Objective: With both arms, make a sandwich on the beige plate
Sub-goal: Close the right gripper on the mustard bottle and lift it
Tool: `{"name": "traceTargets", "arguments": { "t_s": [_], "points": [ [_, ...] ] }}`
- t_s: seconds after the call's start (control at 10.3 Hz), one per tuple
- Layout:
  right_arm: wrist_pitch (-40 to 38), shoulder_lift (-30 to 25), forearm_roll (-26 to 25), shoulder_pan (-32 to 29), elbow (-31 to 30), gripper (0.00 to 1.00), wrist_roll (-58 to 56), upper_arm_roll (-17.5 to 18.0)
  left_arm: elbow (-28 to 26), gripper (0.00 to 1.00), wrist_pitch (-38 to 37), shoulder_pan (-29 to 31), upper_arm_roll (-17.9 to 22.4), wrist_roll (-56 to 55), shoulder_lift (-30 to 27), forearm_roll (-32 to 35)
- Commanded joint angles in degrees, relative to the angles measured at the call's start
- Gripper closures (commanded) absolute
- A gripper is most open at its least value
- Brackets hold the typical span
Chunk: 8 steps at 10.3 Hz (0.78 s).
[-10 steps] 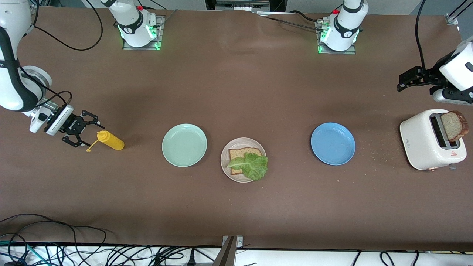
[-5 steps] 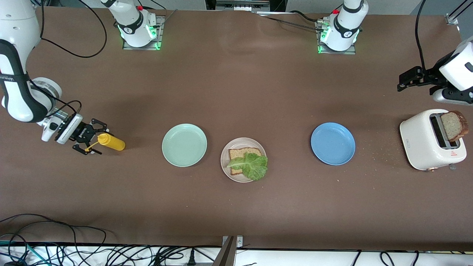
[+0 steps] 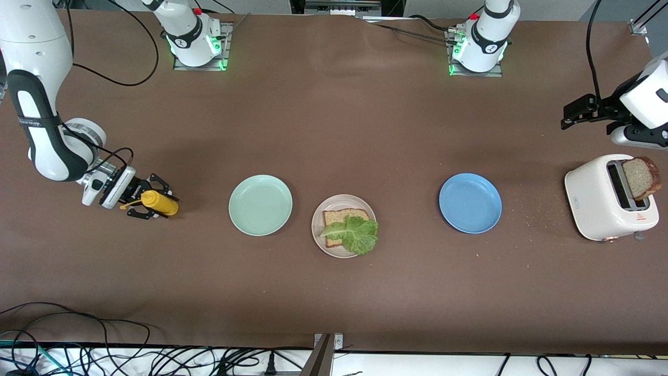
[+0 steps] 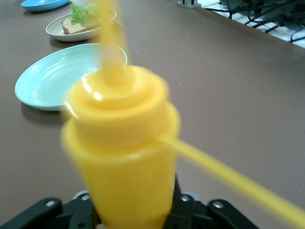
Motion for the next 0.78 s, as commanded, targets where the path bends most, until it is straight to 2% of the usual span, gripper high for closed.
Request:
{"name": "traceTargets", "arguments": {
  "t_s": [0.0,0.2,0.39,0.68],
  "points": [
    [3.90,0.45,0.06,4.75,5.10,1.00,-0.11,-0.06,1.18,0.00,-1.16,-0.04,-0.05,1.00,0.29,0.97],
    [14.15,-0.34,-4.75,11.60,8.63,1.00,4.96,-0.32,1.18,0.00,-1.16,-0.04,-0.05,1.00,0.29,0.97],
    [22.26,-0.34,-15.10,17.41,10.74,1.00,17.85,-0.33,1.18,0.00,-1.16,-0.04,-0.05,1.00,0.29,0.97],
    [26.23,-0.43,-31.62,24.96,13.20,1.00,43.05,-0.50,1.18,0.00,-1.16,-0.04,-0.05,1.00,0.29,0.97]
  ]
}}
